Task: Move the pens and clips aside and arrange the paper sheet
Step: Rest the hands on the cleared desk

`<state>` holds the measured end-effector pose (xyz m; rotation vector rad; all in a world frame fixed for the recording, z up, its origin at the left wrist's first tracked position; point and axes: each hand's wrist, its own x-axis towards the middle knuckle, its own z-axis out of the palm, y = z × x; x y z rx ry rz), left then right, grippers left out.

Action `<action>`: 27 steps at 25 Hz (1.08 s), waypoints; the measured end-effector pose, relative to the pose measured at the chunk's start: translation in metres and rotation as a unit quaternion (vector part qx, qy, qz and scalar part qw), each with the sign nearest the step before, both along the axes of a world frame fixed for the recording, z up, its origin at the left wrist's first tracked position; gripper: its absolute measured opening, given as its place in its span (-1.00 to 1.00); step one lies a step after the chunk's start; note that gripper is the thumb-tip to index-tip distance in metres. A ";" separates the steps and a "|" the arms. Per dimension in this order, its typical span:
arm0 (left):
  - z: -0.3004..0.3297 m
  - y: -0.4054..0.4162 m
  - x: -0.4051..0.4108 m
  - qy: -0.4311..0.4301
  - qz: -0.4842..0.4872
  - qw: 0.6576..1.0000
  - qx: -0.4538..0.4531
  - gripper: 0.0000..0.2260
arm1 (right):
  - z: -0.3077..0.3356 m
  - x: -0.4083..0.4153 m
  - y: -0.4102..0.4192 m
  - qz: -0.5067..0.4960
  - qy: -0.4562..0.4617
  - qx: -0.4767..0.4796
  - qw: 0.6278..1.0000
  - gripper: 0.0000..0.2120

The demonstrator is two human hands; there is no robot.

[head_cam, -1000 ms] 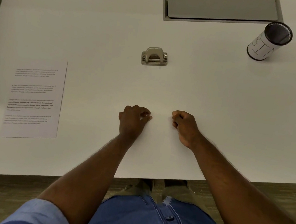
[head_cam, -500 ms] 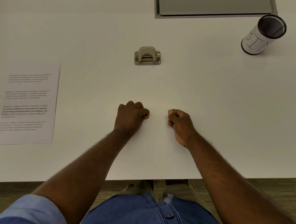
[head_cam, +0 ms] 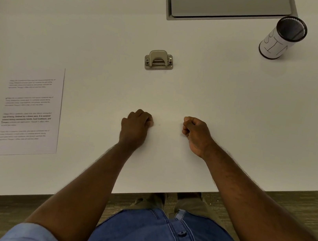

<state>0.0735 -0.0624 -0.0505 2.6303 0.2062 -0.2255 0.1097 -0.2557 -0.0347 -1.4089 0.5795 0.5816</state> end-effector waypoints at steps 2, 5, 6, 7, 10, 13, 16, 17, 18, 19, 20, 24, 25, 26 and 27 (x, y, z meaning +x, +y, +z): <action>-0.001 0.012 -0.007 -0.006 0.068 0.997 -0.047 -0.89 | 0.001 0.001 -0.001 -0.020 0.006 0.017 1.000 -0.78; -0.002 0.016 -0.011 0.009 0.077 0.994 -0.078 -0.91 | 0.002 0.002 0.002 -0.018 0.005 0.016 1.000 -0.77; -0.002 0.013 -0.010 0.015 0.065 0.994 -0.084 -0.92 | 0.002 0.001 0.002 -0.013 0.005 0.012 1.000 -0.78; -0.002 0.007 -0.009 0.019 0.054 0.994 -0.091 -0.94 | 0.002 0.001 0.003 -0.009 0.005 0.009 1.000 -0.78; -0.002 -0.010 -0.002 0.019 0.032 0.995 -0.094 -0.95 | 0.001 -0.001 0.002 -0.001 0.002 0.002 1.000 -0.76; -0.003 -0.015 0.004 0.016 0.041 0.995 -0.090 -0.92 | 0.000 -0.001 0.001 0.000 0.002 -0.003 1.000 -0.79; 0.000 -0.013 0.009 0.014 0.040 0.996 -0.084 -0.93 | -0.001 0.000 0.001 -0.006 0.000 -0.003 1.000 -0.82; 0.000 -0.012 0.008 0.005 0.029 0.996 -0.079 -0.93 | -0.001 0.000 0.001 -0.007 0.000 -0.004 1.000 -0.82; 0.000 -0.010 0.007 -0.007 0.012 0.997 -0.070 -0.93 | -0.001 0.000 0.002 -0.008 -0.001 -0.005 1.000 -0.82; 0.000 -0.009 0.006 -0.023 -0.014 0.998 -0.055 -0.93 | -0.001 -0.001 0.002 -0.008 -0.001 -0.005 1.000 -0.82; -0.001 -0.008 0.005 -0.039 -0.047 0.998 -0.033 -0.92 | -0.002 -0.001 0.002 -0.009 -0.002 -0.005 1.000 -0.81; -0.005 -0.005 0.004 -0.076 -0.128 0.988 0.037 -0.86 | -0.002 -0.001 0.003 -0.012 -0.005 -0.011 1.000 -0.81; -0.005 -0.005 0.005 -0.074 -0.130 0.988 0.042 -0.85 | -0.001 -0.001 0.003 -0.014 -0.003 -0.011 1.000 -0.81; -0.005 -0.005 0.005 -0.068 -0.127 0.989 0.044 -0.84 | 0.000 -0.001 0.003 -0.014 -0.002 -0.010 1.000 -0.80; -0.006 -0.005 0.005 -0.059 -0.124 0.989 0.046 -0.84 | 0.001 -0.001 0.003 -0.014 -0.002 -0.011 1.000 -0.80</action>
